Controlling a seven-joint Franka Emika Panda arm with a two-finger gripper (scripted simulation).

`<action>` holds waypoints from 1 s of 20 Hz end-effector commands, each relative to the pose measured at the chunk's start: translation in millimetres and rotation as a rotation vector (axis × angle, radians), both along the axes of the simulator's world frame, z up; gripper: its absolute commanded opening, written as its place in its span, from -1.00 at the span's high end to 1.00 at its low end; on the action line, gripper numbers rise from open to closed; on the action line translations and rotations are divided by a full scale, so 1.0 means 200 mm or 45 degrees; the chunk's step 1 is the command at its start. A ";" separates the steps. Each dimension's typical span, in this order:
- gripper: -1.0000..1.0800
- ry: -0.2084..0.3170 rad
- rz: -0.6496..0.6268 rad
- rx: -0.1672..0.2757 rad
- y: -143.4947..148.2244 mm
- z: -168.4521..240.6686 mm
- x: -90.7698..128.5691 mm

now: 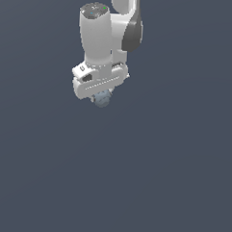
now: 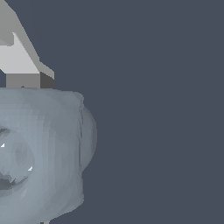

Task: Pick up the object and move it to a goal position.

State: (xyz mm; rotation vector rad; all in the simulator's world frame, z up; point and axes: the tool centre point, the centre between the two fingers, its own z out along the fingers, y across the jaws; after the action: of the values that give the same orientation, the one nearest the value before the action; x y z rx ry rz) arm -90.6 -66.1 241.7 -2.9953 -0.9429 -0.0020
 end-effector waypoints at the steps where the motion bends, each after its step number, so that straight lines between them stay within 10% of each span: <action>1: 1.00 0.000 0.001 0.002 -0.09 0.10 -0.06; 20: 1.00 0.001 0.001 -0.002 -0.48 0.53 -0.26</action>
State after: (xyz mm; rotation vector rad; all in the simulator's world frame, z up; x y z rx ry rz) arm -142.4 -160.4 347.3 -2.9968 -0.9423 -0.0017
